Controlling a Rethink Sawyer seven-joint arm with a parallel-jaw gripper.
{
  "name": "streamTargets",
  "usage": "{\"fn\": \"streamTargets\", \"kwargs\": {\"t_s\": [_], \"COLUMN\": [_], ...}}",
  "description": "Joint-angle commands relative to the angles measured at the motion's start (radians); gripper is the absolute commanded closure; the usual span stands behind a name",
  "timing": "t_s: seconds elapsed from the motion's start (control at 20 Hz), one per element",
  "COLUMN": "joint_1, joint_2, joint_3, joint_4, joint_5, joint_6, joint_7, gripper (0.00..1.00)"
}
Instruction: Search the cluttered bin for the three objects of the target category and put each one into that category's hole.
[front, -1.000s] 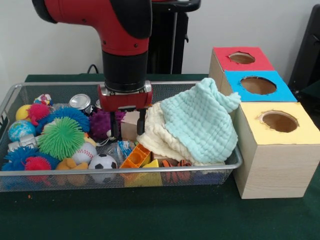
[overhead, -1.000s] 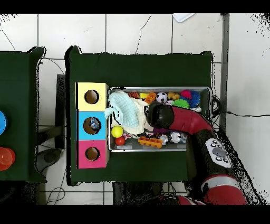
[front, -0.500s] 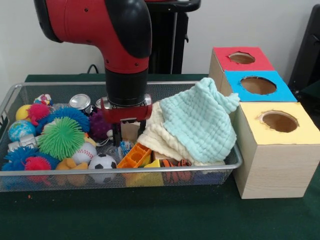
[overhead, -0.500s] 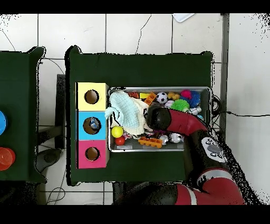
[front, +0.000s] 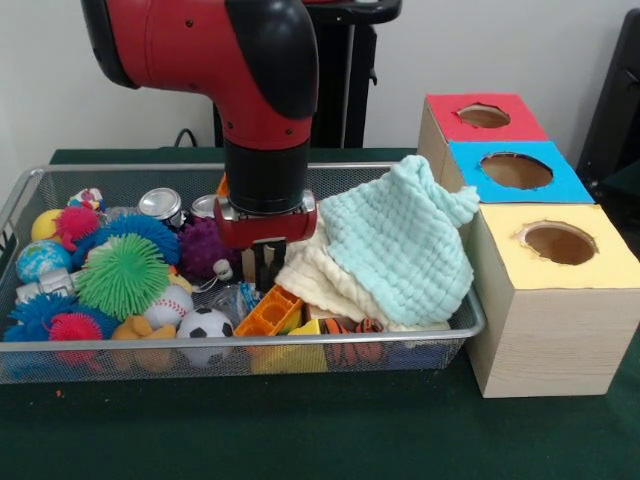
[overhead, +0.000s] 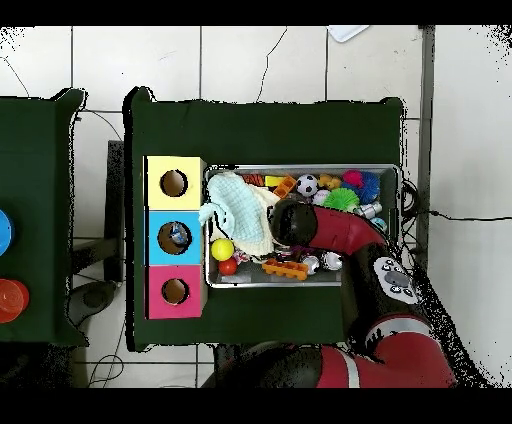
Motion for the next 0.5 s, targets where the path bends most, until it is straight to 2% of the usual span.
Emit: {"fn": "streamTargets", "kwargs": {"t_s": [0.05,0.3,0.5], "joint_1": [-0.007,-0.013,0.017], "joint_2": [0.058,0.068,0.005], "joint_3": [0.037,0.045,0.011], "joint_4": [-0.057,-0.070,-0.043], "joint_5": [0.002,-0.002,0.014], "joint_6": [-0.032,-0.039,0.041], "joint_7": [0.142,0.132,0.150], "gripper": [1.00,1.00,1.00]}}
